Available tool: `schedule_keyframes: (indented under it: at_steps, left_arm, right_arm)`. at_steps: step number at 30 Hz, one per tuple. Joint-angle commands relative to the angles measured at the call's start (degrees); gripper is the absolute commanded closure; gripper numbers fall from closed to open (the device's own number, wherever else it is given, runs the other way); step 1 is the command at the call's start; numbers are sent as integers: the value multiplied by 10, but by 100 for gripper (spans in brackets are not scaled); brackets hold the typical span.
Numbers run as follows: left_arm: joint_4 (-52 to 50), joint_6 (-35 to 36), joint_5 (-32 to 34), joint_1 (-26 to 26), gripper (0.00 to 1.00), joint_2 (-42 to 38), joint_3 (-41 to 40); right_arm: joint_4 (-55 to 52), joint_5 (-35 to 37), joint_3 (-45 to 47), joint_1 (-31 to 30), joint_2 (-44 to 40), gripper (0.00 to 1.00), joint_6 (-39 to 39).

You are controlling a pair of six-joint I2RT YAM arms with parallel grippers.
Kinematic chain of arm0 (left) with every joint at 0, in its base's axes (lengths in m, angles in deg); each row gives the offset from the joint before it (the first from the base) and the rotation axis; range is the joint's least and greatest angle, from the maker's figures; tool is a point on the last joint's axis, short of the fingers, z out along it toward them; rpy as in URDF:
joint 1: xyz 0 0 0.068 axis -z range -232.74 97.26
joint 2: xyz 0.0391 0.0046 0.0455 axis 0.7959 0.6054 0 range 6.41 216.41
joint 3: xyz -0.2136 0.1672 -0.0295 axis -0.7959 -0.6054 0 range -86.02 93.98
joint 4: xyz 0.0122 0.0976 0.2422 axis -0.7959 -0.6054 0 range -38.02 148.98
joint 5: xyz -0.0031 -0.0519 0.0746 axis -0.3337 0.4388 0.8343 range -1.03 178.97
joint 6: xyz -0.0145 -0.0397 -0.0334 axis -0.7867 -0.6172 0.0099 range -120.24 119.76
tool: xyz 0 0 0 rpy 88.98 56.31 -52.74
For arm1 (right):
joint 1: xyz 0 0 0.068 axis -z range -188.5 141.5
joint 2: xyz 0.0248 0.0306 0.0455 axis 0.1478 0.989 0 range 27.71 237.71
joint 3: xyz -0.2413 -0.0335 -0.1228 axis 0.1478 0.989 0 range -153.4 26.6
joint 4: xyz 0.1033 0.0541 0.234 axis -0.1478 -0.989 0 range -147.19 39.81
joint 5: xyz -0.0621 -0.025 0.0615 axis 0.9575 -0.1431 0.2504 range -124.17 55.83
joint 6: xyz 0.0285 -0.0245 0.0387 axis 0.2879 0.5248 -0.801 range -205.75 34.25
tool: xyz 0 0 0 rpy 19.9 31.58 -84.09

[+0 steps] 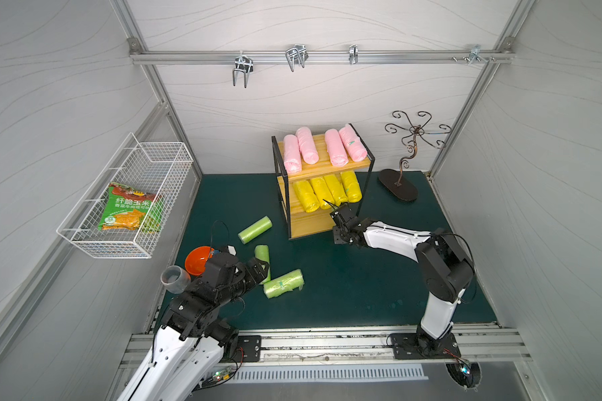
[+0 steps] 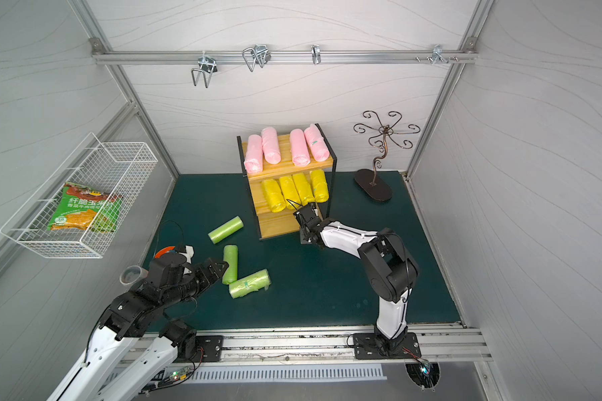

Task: Sort the rolls of trash bags by color and place them on the shelf
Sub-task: Place the roll of trash bags on the shelf.

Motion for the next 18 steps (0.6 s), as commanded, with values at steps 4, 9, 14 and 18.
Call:
schedule_keyframes:
  at_steps: [4, 9, 14, 18]
  left_arm:
    - [17, 13, 10, 3, 8, 1, 7]
    - [16, 14, 10, 3, 8, 3, 7]
    - [17, 13, 8, 3, 8, 2, 6]
    - [18, 12, 7, 3, 9, -1, 2]
  right_arm:
    - [108, -38, 53, 16, -30, 40, 14]
    - [124, -72, 97, 18, -76, 31, 25]
    - [167, -78, 186, 18, -154, 22, 12]
    - [275, -149, 277, 40, -199, 8, -21]
